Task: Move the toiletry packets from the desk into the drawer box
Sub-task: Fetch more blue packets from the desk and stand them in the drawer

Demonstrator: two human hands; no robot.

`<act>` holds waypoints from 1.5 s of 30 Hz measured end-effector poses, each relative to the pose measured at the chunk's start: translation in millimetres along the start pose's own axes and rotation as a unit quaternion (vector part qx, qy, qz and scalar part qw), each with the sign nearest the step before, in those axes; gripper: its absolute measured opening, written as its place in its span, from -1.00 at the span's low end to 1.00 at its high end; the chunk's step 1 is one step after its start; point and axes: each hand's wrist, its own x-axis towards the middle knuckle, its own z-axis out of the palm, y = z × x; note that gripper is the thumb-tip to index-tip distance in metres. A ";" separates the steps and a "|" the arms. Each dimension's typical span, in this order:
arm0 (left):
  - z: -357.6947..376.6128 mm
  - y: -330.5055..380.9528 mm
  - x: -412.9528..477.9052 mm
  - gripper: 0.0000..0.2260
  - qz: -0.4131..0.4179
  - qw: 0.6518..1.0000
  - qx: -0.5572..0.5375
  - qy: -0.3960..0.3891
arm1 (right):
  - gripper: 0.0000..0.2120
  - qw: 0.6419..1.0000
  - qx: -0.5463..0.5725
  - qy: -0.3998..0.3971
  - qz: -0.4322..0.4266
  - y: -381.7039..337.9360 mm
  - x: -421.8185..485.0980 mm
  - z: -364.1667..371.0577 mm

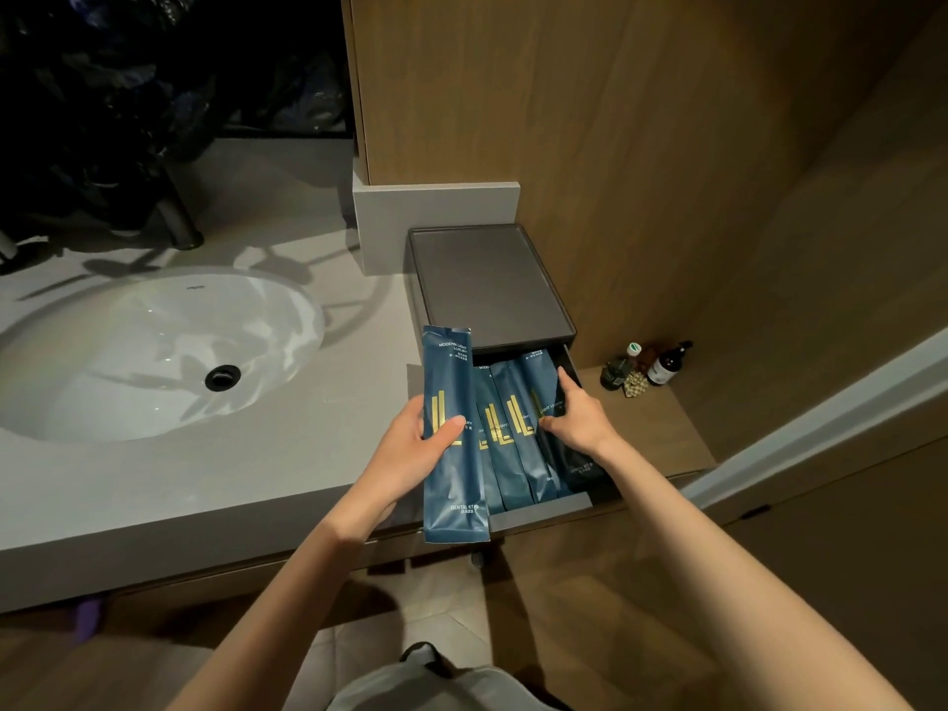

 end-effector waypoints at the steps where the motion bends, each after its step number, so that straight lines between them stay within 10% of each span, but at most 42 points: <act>1: -0.1 0.7 0.0 -0.73 0.000 1.000 -0.001 -0.001 | -0.19 1.000 -0.029 0.007 -0.001 -0.4 -0.7 2.0; 9: -1.1 0.6 -1.2 -0.71 0.009 1.000 -0.004 0.003 | -0.27 0.928 -0.301 0.124 -0.182 5.9 -19.0 13.0; 18: 15.6 5.8 2.8 -0.79 0.011 1.000 -0.009 0.023 | -0.32 0.912 -0.369 0.015 -0.180 10.9 3.6 26.9; 35: 35.3 7.4 7.1 -0.70 -0.015 0.998 -0.016 0.056 | -0.40 0.967 -0.216 -0.059 -0.119 4.5 9.9 10.0; 45: 41.0 12.7 3.0 -0.77 -0.038 0.990 -0.139 0.004 | -0.84 0.974 0.187 -0.032 -0.125 -14.2 -25.6 -18.3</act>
